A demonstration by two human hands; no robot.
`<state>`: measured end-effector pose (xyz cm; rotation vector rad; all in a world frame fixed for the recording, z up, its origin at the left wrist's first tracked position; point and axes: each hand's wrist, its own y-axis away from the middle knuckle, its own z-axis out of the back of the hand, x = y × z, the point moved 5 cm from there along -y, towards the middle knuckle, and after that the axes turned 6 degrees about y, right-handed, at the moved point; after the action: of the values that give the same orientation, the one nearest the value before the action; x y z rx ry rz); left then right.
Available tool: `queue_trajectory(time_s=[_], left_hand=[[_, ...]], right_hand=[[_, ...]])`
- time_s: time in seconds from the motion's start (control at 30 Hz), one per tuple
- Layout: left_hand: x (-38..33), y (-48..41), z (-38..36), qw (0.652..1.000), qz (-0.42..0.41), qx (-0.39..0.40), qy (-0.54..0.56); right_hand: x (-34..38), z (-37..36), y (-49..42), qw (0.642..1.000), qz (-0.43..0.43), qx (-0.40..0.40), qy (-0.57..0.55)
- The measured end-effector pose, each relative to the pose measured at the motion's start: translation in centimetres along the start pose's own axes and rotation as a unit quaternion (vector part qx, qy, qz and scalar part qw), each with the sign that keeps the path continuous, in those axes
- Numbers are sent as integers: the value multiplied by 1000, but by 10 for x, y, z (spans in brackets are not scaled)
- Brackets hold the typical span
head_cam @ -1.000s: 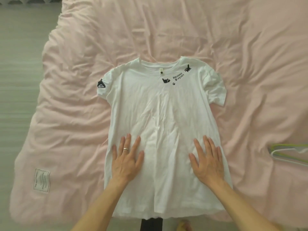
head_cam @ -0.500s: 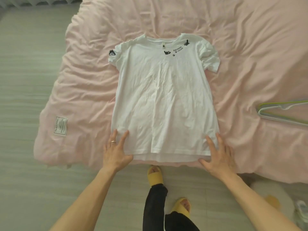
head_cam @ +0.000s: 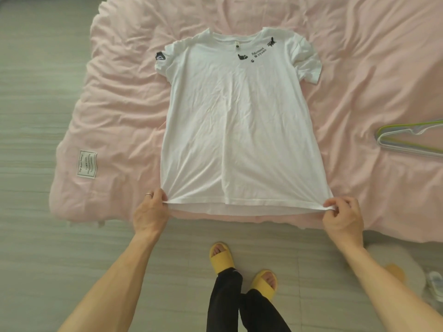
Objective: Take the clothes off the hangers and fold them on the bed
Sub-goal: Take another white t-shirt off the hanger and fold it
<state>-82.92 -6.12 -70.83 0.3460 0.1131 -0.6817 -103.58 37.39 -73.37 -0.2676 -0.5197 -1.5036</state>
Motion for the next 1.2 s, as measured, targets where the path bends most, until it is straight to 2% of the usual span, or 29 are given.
queue_trajectory(time_s=[0.17, 0.23, 0.3, 0.4, 0.5, 0.6, 0.73, 0.93, 1.0, 1.03, 1.13, 1.2], left_hand=[[13, -7, 11, 999, 45, -18, 6], [19, -10, 11, 995, 89, -16, 33], [20, -10, 7, 993, 107, 7, 40], [15, -11, -1, 995, 86, 38, 45], [12, -14, -7, 993, 81, 40, 80], [16, -10, -8, 989, 90, 21, 119], [38, -3, 10, 976, 138, -57, 158], [38, -7, 3, 989, 123, 4, 76], [25, -6, -5, 997, 68, -21, 29], [15, -4, -8, 999, 11, -46, 5], [-13, 3, -20, 976, -182, -89, -78], [-25, 6, -27, 962, -233, -76, -124]], right_hand=[[-4, 0, -5, 988, -150, 20, -22], [8, -3, -3, 991, -114, 13, 69], [22, -9, 0, 985, -22, 0, 171], [40, -18, 1, 968, 117, -37, 219], [40, -24, 1, 954, 178, -49, 237], [30, -23, 2, 963, 165, -36, 210], [10, -6, 5, 971, 130, -41, 195], [8, -12, 4, 967, 86, -1, 239], [29, -18, 5, 964, 101, 2, 245], [40, -20, 7, 961, 127, -8, 245], [66, -28, 15, 942, 213, -17, 258], [73, -37, 21, 927, 258, -4, 271]])
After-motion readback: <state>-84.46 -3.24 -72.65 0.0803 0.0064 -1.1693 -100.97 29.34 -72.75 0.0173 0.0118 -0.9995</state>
